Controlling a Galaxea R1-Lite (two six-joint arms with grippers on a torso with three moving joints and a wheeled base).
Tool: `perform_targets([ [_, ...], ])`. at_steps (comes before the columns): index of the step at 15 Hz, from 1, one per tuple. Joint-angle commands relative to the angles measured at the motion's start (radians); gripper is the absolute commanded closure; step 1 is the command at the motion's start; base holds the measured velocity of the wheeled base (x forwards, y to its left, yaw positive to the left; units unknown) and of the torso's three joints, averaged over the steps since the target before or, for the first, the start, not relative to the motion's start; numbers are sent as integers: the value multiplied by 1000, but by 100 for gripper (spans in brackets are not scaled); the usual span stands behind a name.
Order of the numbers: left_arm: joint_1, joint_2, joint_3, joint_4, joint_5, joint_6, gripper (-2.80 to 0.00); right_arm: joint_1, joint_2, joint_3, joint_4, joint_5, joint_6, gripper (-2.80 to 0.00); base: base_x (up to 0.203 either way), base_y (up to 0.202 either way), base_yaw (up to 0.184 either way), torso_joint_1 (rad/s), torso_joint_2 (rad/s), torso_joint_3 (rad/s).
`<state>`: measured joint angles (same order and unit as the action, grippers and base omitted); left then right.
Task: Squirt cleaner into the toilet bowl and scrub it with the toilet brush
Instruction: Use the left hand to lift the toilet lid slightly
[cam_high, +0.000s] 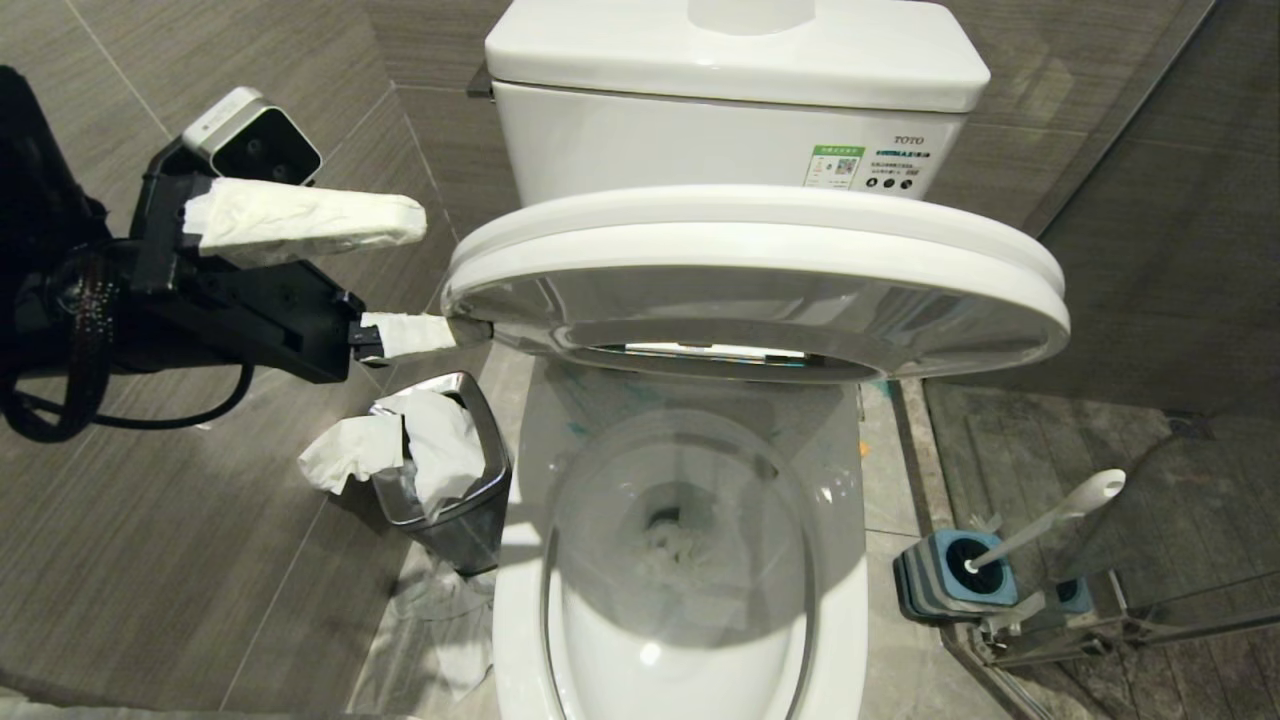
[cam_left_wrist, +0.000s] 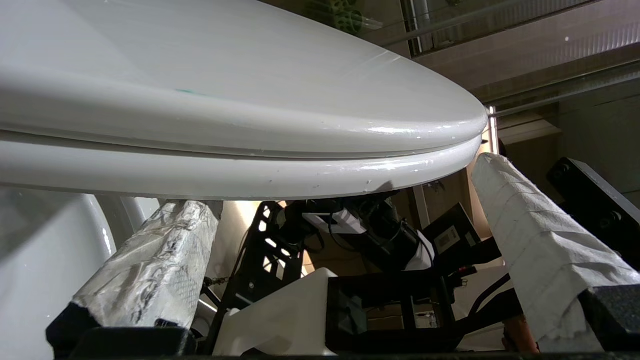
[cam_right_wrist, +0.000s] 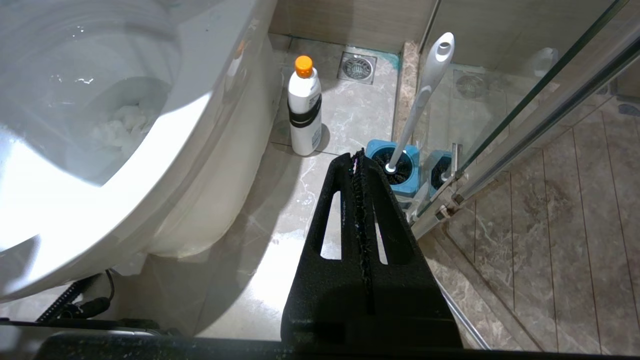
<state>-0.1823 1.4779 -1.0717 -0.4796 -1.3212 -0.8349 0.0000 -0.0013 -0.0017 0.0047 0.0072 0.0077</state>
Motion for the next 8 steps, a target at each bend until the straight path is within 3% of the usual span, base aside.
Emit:
perform_targets([
  [1, 0, 5, -8, -2, -7, -5, -280, 0, 1, 0, 0, 0, 0, 0, 0, 0, 0, 0, 0, 0],
  [8, 0, 30, -64, -71, 12, -6, -280, 0, 1, 0, 0, 0, 0, 0, 0, 0, 0, 0, 0, 0],
])
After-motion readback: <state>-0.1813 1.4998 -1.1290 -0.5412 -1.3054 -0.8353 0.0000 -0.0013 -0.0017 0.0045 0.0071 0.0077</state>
